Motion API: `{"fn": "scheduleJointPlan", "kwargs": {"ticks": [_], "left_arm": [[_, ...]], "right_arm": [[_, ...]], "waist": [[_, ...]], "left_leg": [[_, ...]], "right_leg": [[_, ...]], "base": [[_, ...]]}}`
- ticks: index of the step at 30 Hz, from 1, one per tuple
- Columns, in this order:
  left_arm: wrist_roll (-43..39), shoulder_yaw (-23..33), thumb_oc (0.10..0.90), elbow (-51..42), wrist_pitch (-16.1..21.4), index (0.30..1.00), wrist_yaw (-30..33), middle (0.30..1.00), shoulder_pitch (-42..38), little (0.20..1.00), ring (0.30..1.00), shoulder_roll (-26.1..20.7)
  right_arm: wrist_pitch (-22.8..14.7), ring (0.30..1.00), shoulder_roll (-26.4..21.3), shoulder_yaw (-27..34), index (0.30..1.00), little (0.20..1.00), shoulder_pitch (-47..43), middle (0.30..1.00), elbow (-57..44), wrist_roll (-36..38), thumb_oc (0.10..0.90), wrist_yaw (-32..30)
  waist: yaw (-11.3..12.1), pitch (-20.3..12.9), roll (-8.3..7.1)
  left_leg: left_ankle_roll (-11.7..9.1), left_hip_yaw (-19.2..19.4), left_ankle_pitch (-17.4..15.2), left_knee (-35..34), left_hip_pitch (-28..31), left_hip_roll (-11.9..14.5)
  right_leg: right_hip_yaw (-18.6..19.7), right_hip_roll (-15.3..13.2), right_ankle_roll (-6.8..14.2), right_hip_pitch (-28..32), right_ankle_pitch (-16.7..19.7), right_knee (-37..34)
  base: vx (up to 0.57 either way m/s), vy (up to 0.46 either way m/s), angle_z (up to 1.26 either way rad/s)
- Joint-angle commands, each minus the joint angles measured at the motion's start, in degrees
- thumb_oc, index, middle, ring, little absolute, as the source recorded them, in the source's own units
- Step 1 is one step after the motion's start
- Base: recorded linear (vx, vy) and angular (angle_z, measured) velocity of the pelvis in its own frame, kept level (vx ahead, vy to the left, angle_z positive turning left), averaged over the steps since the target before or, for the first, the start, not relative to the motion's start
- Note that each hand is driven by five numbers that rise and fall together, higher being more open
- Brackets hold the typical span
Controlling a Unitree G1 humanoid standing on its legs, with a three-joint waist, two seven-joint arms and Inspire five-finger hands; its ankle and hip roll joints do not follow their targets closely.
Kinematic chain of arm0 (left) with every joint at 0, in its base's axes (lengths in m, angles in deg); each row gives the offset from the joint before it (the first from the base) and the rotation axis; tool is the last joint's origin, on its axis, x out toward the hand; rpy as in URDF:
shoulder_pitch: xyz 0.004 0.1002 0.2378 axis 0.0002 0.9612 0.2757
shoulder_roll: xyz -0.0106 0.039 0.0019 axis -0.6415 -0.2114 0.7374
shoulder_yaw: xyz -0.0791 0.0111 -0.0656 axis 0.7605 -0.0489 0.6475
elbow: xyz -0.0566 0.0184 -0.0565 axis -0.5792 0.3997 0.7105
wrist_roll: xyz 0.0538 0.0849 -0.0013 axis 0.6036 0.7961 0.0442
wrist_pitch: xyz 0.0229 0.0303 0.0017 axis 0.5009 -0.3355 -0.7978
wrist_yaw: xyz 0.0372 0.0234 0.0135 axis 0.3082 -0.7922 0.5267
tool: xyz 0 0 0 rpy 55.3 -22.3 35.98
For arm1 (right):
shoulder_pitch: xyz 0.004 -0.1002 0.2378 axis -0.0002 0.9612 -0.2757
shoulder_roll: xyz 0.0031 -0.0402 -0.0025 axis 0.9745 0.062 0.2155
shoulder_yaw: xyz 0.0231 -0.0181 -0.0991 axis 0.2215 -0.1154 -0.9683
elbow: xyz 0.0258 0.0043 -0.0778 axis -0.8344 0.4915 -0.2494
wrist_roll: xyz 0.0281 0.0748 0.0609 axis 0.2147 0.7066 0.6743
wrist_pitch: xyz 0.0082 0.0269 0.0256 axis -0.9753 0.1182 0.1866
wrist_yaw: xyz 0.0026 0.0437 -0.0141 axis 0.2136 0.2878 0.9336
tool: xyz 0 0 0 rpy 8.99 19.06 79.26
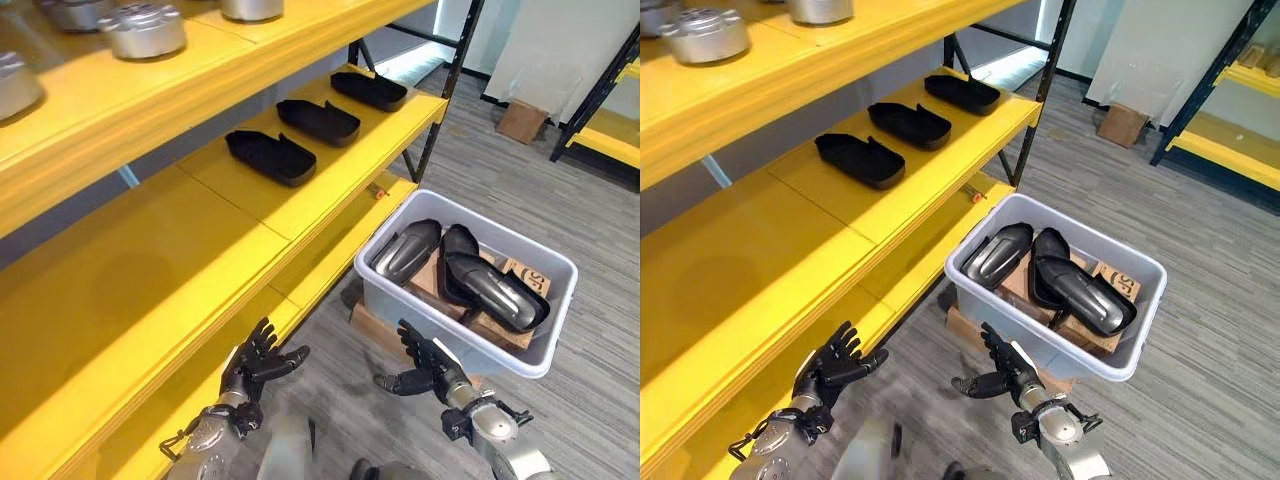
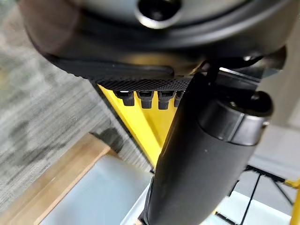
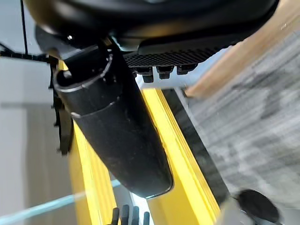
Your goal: Move parts from the plastic box to the shelf.
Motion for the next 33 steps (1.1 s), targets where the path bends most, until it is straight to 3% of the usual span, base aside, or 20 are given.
{"fn": "scheduleJointPlan", "kwargs": {"ticks": [1, 2, 4, 5, 7, 21, 24, 27, 30, 31, 32, 33], "left_arm": [[-0.5, 0.4, 0.9, -6.3, 4.9, 1.0, -1.0, 1.0, -1.0, 1.0, 1.0, -1.9], [0.1, 1.4, 0.9, -6.7, 4.9, 1.0, -1.4, 1.0, -0.1, 1.0, 1.0, -1.8], [-0.1, 2.5, 0.9, -6.4, 5.1, 1.0, -1.8, 1.0, 0.5, 1.0, 1.0, -1.6], [-0.3, 2.6, 0.9, -6.9, 5.0, 1.0, -2.0, 1.0, 0.5, 1.0, 1.0, -1.9], [-0.6, 2.2, 0.9, -7.1, 4.6, 1.0, -2.5, 1.0, 1.0, 1.0, 1.0, -2.5], [-0.1, 1.2, 0.9, -7.3, 4.1, 1.0, -2.3, 1.0, 1.0, 1.0, 1.0, -2.9], [0.4, 1.1, 0.9, -7.6, 4.2, 1.0, -2.0, 1.0, 0.1, 1.0, 1.0, -3.5], [0.7, 1.5, 0.9, -7.9, 4.7, 1.0, -1.2, 1.0, -1.5, 1.0, 1.0, -3.9], [0.8, 1.6, 0.9, -7.9, 4.8, 1.0, -1.0, 1.0, -2.2, 1.0, 1.0, -3.9], [0.8, 2.0, 0.9, -7.7, 4.8, 1.0, -0.9, 1.0, -2.4, 1.0, 1.0, -4.2], [0.8, 2.0, 0.9, -7.7, 4.8, 1.0, -0.9, 1.0, -2.4, 1.0, 1.0, -4.2], [0.6, 2.2, 0.9, -7.8, 4.5, 1.0, -0.9, 1.0, -2.3, 1.0, 1.0, -4.3]], "right_arm": [[-5.3, 1.0, -1.1, 0.3, 1.0, 1.0, -3.1, 1.0, -3.4, 2.3, 0.9, 0.0], [-5.2, 1.0, -0.9, 0.2, 1.0, 1.0, -3.0, 1.0, -3.2, 1.7, 0.9, 0.8], [-4.9, 1.0, -0.1, -0.3, 1.0, 1.0, -2.6, 1.0, -2.8, 0.8, 0.9, 1.8], [-4.7, 1.0, -0.1, 0.0, 1.0, 1.0, -1.9, 1.0, -3.3, 0.8, 0.9, 2.4], [-4.2, 1.0, -0.3, 0.7, 1.0, 1.0, -0.2, 1.0, -3.7, 0.4, 0.9, 2.9], [-4.0, 1.0, -0.1, 2.1, 1.0, 1.0, 1.5, 1.0, -4.2, 0.1, 0.9, 2.7], [-4.0, 1.0, 0.1, 2.0, 1.0, 1.0, 0.8, 1.0, -4.2, -0.5, 0.9, 2.6], [-3.9, 1.0, 0.7, 0.4, 1.0, 1.0, -2.4, 1.0, -3.7, -1.9, 0.9, 2.9], [-3.9, 1.0, 1.0, 0.1, 1.0, 1.0, -3.7, 1.0, -3.4, -2.9, 0.9, 2.9], [-3.9, 1.0, 1.4, -0.2, 1.0, 1.0, -4.2, 1.0, -3.5, -3.2, 0.9, 3.0], [-3.9, 1.0, 1.4, -0.2, 1.0, 1.0, -4.3, 1.0, -3.5, -3.2, 0.9, 3.0], [-4.0, 1.0, 1.5, -0.4, 1.0, 1.0, -4.3, 1.0, -3.6, -3.6, 0.9, 3.1]], "waist": [[1.8, 0.4, 1.04], [2.7, 0.5, 1.48], [3.4, -0.5, 1.84], [3.5, -1.2, 1.71], [2.7, -2.4, 1.9], [1.2, -4.4, 1.42], [0.9, -4.4, 1.62], [0.7, -3.5, 2.56], [0.8, -3.0, 3.31], [1.4, -2.9, 4.15], [1.3, -2.8, 4.11], [2.0, -3.1, 4.92]], "left_leg": [[-3.9, -6.6, -0.6, -38.7, 20.8, 1.8], [-4.6, -8.4, 1.9, -43.2, 20.8, 0.8], [-3.9, -8.9, 0.7, -46.8, 25.0, -0.3], [-3.5, -9.2, -0.7, -46.2, 26.0, -1.7], [-3.1, -7.8, -2.0, -45.7, 26.5, -1.9], [-1.7, -4.5, -6.3, -45.1, 28.8, -2.7], [-0.8, -3.8, -7.3, -45.6, 29.7, -3.4], [1.1, -3.2, -7.7, -47.0, 30.6, -3.9], [1.8, -2.3, -7.6, -47.5, 30.7, -4.3], [2.1, -1.5, -7.4, -47.8, 31.0, -4.1], [2.1, -1.6, -7.4, -47.7, 31.1, -4.2], [2.1, -1.1, -7.4, -47.8, 31.0, -3.5]], "right_leg": [[4.8, -1.9, 8.4, -3.6, 7.1, -2.7], [6.1, -0.9, 8.4, -1.9, 6.3, -2.1], [7.3, -0.4, 9.0, -1.7, 5.3, 0.1], [7.7, -1.2, 9.6, -1.1, 5.3, -0.5], [7.3, -2.1, 9.8, -0.4, 4.8, -0.9], [8.0, -4.6, 11.9, 1.6, 6.1, -4.3], [8.8, -5.3, 13.0, 0.3, 6.5, -2.6], [10.5, -5.7, 15.5, -5.5, 8.0, 5.5], [9.3, -7.4, 17.1, -7.3, 9.4, 9.5], [6.6, -10.2, 17.4, -7.1, 10.5, 12.1], [6.6, -10.3, 17.4, -7.0, 10.4, 12.2], [4.3, -13.8, 16.5, -6.5, 11.3, 14.0]], "base": [[0.43, 0.147, -1.44], [0.4, 0.208, -1.57], [0.24, 0.171, -1.37], [0.15, 0.105, -2.16], [0.13, 0.129, -1.82], [0.05, 0.083, 0.18], [0.03, 0.148, -0.05], [-0.04, 0.178, -0.37], [-0.04, 0.09, -0.28], [-0.01, 0.027, -0.32], [-0.02, 0.019, -0.25], [0.01, -0.023, -0.19]]}}
